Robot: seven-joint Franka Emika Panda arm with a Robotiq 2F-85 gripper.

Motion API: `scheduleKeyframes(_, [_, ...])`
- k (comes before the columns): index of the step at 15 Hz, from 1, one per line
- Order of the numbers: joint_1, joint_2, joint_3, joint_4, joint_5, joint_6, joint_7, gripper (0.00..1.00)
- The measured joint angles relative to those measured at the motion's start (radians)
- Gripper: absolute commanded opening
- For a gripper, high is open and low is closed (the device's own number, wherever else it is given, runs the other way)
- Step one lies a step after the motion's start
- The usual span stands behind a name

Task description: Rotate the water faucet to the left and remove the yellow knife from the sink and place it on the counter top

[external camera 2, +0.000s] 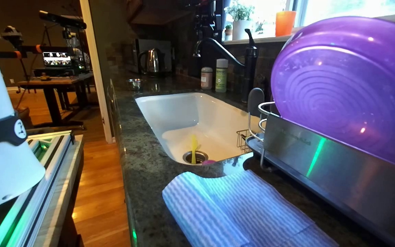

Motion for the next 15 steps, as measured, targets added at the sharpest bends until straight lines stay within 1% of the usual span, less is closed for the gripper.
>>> scheduleKeyframes(7, [0.002,0.0,-0.009,0.007,-0.001,0.0,0.001,1.0])
scheduleKeyframes(11, [0.011,-0.019,-0.03,0.014,-0.026,0.039,0.067,1.0])
scheduleKeyframes(13, [0.017,-0.043,-0.043,0.013,-0.045,0.01,0.108,1.0])
scheduleKeyframes(15, [0.022,-0.067,-0.048,0.01,-0.057,-0.05,0.149,1.0])
